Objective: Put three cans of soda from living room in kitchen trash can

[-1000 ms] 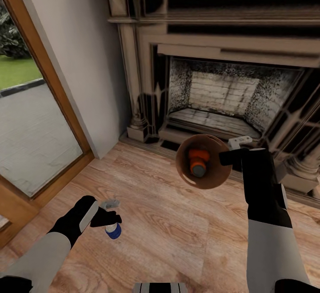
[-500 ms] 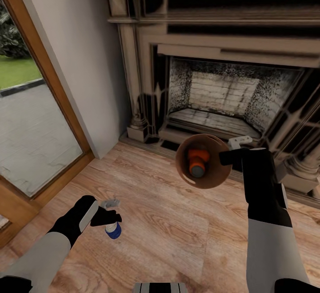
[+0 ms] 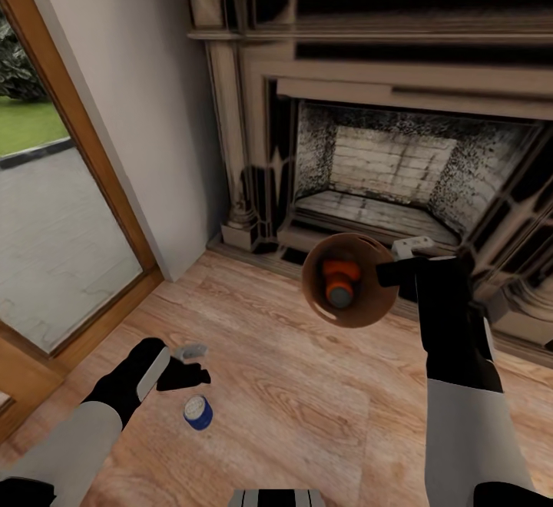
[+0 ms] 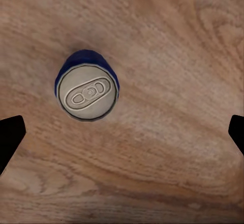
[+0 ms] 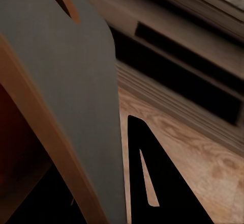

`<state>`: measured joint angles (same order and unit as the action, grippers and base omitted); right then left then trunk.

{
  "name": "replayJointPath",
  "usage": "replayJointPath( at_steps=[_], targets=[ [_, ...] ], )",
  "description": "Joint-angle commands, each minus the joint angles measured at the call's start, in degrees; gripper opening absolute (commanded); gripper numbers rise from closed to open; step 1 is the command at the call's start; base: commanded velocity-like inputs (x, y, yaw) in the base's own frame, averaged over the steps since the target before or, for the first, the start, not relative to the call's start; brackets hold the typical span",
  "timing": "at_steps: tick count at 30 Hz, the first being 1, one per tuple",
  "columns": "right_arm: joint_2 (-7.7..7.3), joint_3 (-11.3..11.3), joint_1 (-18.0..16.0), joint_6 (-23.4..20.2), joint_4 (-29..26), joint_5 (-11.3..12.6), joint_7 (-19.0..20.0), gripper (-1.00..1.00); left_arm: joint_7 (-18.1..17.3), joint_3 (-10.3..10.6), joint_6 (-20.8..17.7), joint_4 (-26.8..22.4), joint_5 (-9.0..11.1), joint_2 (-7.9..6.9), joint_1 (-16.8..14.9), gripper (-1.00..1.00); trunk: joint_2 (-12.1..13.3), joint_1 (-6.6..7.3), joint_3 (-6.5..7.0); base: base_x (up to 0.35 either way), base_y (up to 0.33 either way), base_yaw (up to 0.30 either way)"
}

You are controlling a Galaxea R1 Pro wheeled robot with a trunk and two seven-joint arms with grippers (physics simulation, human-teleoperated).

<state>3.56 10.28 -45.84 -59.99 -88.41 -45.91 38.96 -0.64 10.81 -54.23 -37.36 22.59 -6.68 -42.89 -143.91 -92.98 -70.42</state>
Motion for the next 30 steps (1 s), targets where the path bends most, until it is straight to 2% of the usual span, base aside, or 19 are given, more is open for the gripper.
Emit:
replayJointPath(
  at_steps=[1, 6, 30],
  targets=[
    [0.02, 0.0, 0.0, 0.0, 0.0, 0.3, 0.2, -1.0, 0.0, 0.0, 0.0, -0.1, 0.0, 0.0, 0.0, 1.0, 0.0, 0.01, 0.01, 0.075, 0.033, 0.0],
    [0.07, 0.0, 0.0, 0.0, 0.0, 0.3, 0.2, -1.0, 0.0, 0.0, 0.0, -0.2, 0.0, 0.0, 0.0, 1.0, 0.0, 0.01, 0.01, 0.029, 0.013, 0.0],
    [0.2, -0.2, 0.0, 0.0, -0.1, 0.2, 0.1, -1.0, 0.1, -0.1, -0.1, -0.2, 0.0, 0.09, 0.0, 1.0, -0.3, -0.61, -5.31, 0.001, 0.0, 0.0]
  ],
)
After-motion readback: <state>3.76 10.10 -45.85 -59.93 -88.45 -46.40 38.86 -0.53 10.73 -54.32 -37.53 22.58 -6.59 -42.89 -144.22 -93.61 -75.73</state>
